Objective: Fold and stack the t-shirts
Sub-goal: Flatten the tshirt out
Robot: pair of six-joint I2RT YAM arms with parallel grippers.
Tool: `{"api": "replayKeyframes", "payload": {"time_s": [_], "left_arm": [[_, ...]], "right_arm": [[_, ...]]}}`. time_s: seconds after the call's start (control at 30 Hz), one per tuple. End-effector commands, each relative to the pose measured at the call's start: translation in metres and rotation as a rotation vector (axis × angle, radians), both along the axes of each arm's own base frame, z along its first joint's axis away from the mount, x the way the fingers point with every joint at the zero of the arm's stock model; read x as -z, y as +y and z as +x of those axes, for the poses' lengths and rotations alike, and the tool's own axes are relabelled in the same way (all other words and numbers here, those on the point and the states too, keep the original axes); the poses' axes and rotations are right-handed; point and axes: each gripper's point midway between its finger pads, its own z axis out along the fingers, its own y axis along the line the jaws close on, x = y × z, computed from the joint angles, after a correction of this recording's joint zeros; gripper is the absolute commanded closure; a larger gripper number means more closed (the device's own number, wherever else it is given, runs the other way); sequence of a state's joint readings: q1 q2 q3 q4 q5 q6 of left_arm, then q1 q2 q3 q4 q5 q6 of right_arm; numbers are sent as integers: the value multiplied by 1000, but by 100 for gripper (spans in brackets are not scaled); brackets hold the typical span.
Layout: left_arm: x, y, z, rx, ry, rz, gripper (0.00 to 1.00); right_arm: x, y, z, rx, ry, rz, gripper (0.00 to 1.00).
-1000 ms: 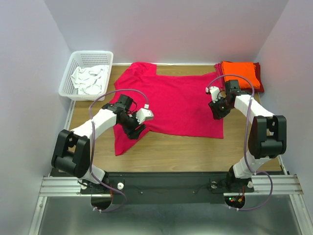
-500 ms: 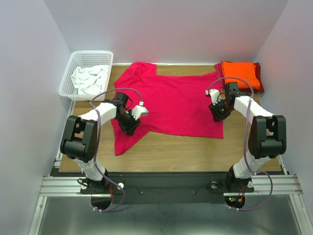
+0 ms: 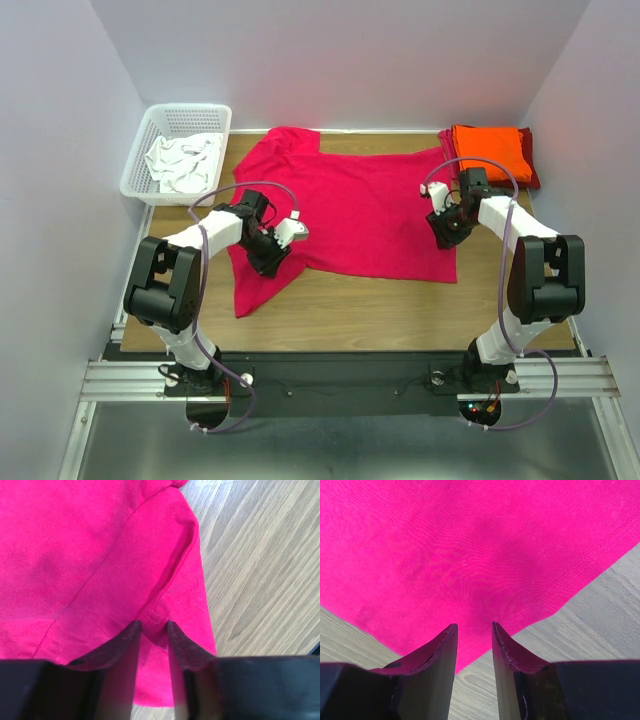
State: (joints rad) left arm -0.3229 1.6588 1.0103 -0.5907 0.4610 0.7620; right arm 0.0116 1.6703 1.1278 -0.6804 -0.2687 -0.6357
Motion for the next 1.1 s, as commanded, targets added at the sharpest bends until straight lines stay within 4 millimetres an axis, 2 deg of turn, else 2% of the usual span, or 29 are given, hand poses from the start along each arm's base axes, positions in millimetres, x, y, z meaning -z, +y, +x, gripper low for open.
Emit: {"api": "replayKeyframes", "payload": {"time_s": [0.0, 0.03, 0.17, 0.23, 0.27, 0.33, 0.37, 0.4, 0.43, 0.5, 0.57, 0.6, 0.63, 0.7, 0.73, 0.77, 0.8, 0.87, 0.93, 0.97, 1.07], "left_arm": [[-12, -5, -2, 18, -16, -24, 67], [-13, -5, -2, 18, -17, -25, 71], [-27, -19, -12, 69, -23, -64, 99], [-33, -28, -25, 107, -18, -77, 100], [-42, -44, -38, 153, -23, -98, 100], [-46, -59, -55, 189, -12, -116, 100], [-51, -72, -68, 231, -8, -140, 97], [-50, -76, -75, 243, 3, -131, 85], [-54, -79, -73, 244, -12, -131, 66], [-60, -82, -71, 243, -18, -142, 47], [-66, -78, -63, 238, -56, -136, 40], [-67, -72, -53, 216, -87, -116, 39], [-75, -63, -36, 177, -128, -114, 39], [-78, -47, -14, 118, -158, -93, 40], [-81, -29, 8, 68, -180, -80, 42], [-80, -21, 17, 45, -188, -67, 43], [-76, 3, 41, -18, -229, -7, 45], [-72, 20, 64, -66, -285, 35, 48], [-64, 33, 79, -102, -302, 75, 49], [-52, 44, 85, -128, -282, 97, 51], [-35, 57, 106, -193, -306, 154, 56]], "right_arm": [[-3, -3, 6, -2, -27, -11, 61], [-3, -4, 6, -1, -28, -11, 61], [-4, -3, 5, -2, -29, -12, 62], [-4, -3, 4, -5, -30, -13, 62], [-4, -4, 4, -3, -30, -17, 62], [-4, -5, 3, -5, -30, -23, 62], [-3, -6, 2, -4, -28, -28, 62], [-3, -7, 2, -3, -27, -35, 62], [-3, -8, 1, -2, -26, -40, 62], [-5, -12, 1, 3, -34, -55, 62], [-7, -13, 0, 1, -41, -65, 62], [-8, -14, -1, 4, -44, -74, 62], [-9, -15, -4, 2, -46, -75, 62], [-9, -15, -7, -6, -44, -77, 62], [-8, -14, -9, -11, -38, -76, 62], [-5, -15, -12, -13, -28, -77, 62], [1, -14, -14, -18, -8, -72, 62], [6, -12, -16, -17, 15, -62, 62], [12, -11, -18, -11, 40, -56, 62], [19, -11, -19, -13, 61, -56, 62], [37, -18, -25, -12, 119, -95, 63]]}}
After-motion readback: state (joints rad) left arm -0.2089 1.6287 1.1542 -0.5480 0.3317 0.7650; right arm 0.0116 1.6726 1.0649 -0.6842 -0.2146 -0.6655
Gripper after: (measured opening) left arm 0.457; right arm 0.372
